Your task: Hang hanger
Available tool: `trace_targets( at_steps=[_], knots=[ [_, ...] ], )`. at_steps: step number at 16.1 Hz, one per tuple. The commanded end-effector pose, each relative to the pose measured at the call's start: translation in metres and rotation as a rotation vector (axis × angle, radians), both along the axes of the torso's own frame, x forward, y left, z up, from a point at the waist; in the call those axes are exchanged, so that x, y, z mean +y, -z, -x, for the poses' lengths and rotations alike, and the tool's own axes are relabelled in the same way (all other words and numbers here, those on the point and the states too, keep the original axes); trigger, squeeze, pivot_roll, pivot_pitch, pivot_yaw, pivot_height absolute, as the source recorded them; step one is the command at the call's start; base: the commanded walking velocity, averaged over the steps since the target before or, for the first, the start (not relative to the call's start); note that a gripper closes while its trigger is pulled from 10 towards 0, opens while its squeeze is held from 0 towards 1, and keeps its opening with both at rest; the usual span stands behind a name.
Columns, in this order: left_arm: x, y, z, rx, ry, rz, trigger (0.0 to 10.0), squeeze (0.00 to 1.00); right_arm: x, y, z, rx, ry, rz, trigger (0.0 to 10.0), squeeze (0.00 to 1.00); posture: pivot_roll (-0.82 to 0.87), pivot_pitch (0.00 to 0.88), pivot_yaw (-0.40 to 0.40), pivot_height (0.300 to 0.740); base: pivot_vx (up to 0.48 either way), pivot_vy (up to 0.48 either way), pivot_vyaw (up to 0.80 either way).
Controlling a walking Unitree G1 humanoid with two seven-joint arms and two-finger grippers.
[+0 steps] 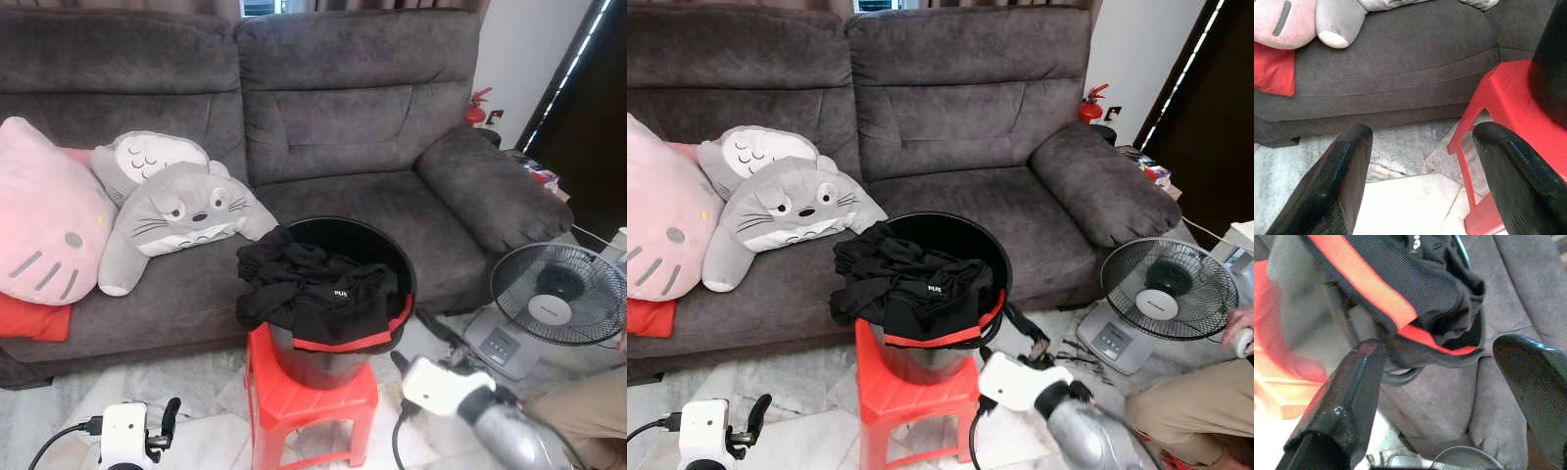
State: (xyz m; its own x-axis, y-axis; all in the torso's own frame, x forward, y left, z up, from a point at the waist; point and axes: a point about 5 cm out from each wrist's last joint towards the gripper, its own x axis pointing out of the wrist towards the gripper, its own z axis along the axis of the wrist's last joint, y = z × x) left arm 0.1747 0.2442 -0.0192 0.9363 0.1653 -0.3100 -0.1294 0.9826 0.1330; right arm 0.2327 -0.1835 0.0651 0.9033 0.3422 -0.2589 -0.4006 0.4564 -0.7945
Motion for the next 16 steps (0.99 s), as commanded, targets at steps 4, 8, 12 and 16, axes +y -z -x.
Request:
trace_targets(
  at_steps=[4, 8, 12, 16],
  knots=[
    [-0.004, -0.002, -0.005, -0.012, 0.006, -0.013, 10.0, 0.0, -0.004, -0.002, -0.013, 0.011, -0.019, 0.054, 10.0, 0.0, -0.03, 0.0, -0.072, 0.74, 0.0, 0.0, 0.0],
    [-0.003, -0.001, -0.006, -0.007, 0.001, -0.015, 10.0, 0.0, -0.005, 0.001, -0.015, 0.054, -0.048, 0.067, 10.0, 0.0, -0.02, 0.0, -0.076, 0.74, 0.0, 0.0, 0.0],
    [-0.001, 0.004, -0.005, 0.013, 0.002, -0.018, 10.0, 0.0, -0.006, 0.001, -0.016, 0.06, -0.057, 0.073, 10.0, 0.0, -0.02, 0.0, -0.076, 0.74, 0.0, 0.0, 0.0],
    [0.0, 0.005, -0.005, 0.018, 0.001, -0.021, 10.0, 0.0, -0.005, -0.005, -0.02, 0.016, -0.06, 0.06, 10.0, 0.0, -0.03, 0.0, -0.076, 0.74, 0.0, 0.0, 0.0]
  ],
)
